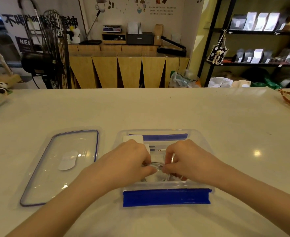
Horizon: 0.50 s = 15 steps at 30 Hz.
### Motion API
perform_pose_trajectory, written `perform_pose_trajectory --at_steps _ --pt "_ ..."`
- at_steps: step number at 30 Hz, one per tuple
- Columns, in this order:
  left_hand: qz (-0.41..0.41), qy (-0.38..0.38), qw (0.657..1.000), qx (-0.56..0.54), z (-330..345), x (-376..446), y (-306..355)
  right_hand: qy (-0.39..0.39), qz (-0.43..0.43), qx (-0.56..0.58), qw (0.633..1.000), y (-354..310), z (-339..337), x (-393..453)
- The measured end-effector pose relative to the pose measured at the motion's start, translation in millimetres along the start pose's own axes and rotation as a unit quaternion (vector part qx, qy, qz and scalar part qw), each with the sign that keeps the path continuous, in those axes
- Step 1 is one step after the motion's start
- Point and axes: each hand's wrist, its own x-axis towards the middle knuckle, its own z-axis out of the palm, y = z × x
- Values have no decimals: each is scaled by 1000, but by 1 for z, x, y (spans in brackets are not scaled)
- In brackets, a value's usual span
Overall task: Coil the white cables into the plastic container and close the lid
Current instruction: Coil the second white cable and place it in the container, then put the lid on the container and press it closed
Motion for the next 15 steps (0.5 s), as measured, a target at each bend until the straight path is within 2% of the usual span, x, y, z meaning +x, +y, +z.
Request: perform_pose_trajectory --at_steps 5,9,15 --pt "4 -32 999 28 1 -7 3 -30 -32 -51 998 -1 -1 3" --pt "8 -38 999 -2 -2 -16 4 -46 -40 -27 998 0 -6 5" --pt "32 47 995 -78 -15 -36 -11 -53 -70 44 995 -11 -31 15"
